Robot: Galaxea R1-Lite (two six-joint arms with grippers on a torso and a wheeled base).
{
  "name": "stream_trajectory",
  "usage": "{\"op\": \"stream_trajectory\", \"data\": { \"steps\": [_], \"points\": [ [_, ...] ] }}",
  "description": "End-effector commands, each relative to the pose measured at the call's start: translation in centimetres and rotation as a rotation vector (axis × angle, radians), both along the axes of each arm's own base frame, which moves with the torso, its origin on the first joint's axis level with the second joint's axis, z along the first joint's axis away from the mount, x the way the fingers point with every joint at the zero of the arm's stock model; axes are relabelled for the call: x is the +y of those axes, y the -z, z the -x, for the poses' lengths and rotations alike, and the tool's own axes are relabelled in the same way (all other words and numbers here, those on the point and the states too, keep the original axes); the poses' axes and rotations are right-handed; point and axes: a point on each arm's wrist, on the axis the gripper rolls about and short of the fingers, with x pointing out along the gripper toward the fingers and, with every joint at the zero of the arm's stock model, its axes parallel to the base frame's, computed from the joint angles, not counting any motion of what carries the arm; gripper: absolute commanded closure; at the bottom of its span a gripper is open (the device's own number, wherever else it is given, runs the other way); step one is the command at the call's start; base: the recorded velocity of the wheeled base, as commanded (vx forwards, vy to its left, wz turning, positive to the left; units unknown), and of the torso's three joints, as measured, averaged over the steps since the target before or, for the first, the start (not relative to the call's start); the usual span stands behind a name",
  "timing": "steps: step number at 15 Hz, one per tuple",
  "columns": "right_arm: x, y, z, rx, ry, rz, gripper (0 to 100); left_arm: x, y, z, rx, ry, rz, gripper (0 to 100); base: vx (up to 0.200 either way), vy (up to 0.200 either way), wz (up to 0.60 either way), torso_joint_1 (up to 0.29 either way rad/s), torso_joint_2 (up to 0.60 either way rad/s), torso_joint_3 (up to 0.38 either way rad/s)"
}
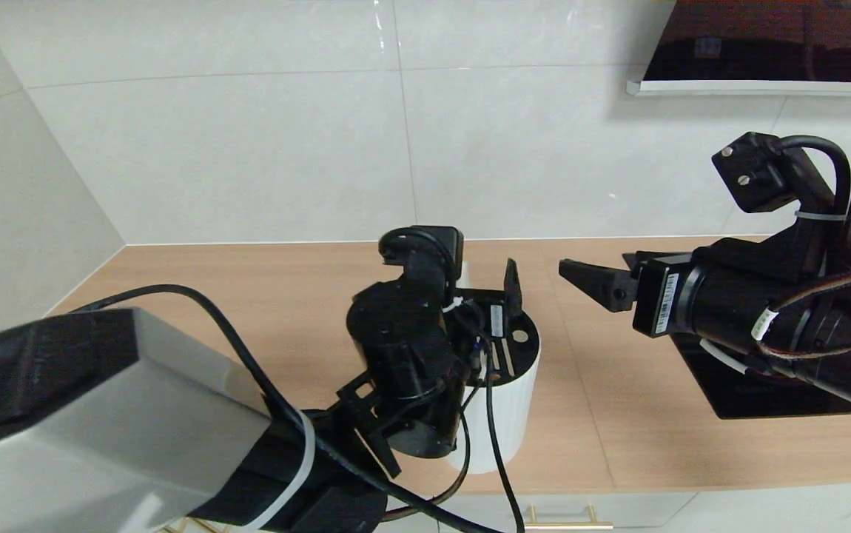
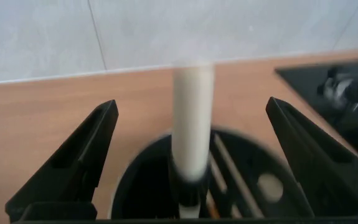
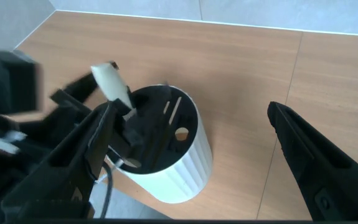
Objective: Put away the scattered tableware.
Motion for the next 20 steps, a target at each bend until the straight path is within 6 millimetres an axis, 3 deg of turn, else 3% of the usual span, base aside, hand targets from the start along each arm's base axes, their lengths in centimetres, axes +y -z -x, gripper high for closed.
{"op": "stream_trajectory", "data": {
  "steps": [1,5,8,9,11,16,18,20],
  "points": [
    [0.0,-0.1,0.1,-0.002,-0.001,-0.002,0,2.8,-3.6,0.7,-0.082,-0.008,0.083,0,0.000,0.000,0.00,0.000,0.00,0.000],
    [-0.5,-0.4,0.3,-0.013,0.007,-0.011,0,7.0,-7.5,2.1,-0.180,0.045,0.161,0,0.000,0.000,0.00,0.000,0.00,0.000],
    [-3.0,-2.1,1.4,-0.070,0.056,-0.060,0,11.0,-11.5,3.1,-0.296,0.023,0.233,0,0.000,0.000,0.00,0.000,0.00,0.000],
    [-5.3,-2.0,3.5,-0.090,0.079,-0.076,0,14.5,-14.2,4.6,-0.380,-0.029,0.269,0,0.000,0.000,0.00,0.000,0.00,0.000],
    [-8.3,-1.6,6.5,-0.127,0.117,-0.102,0,17.5,-15.5,7.8,-0.408,-0.056,0.278,0,0.000,0.000,0.00,0.000,0.00,0.000],
    [-15.1,3.6,15.0,-0.173,0.261,-0.076,0,25.4,-12.1,19.2,-0.240,-0.041,0.163,0,0.000,0.000,0.00,0.000,0.00,0.000],
    [-16.7,4.7,18.1,-0.209,0.347,-0.085,0,28.0,-10.2,24.2,-0.189,0.007,0.201,0,0.000,0.000,0.00,0.000,0.00,0.000],
    [-17.6,6.1,20.8,-0.230,0.387,-0.080,0,29.3,-8.3,28.1,-0.158,0.006,0.208,0,0.000,0.000,0.00,0.000,0.00,0.000]
  ]
}}
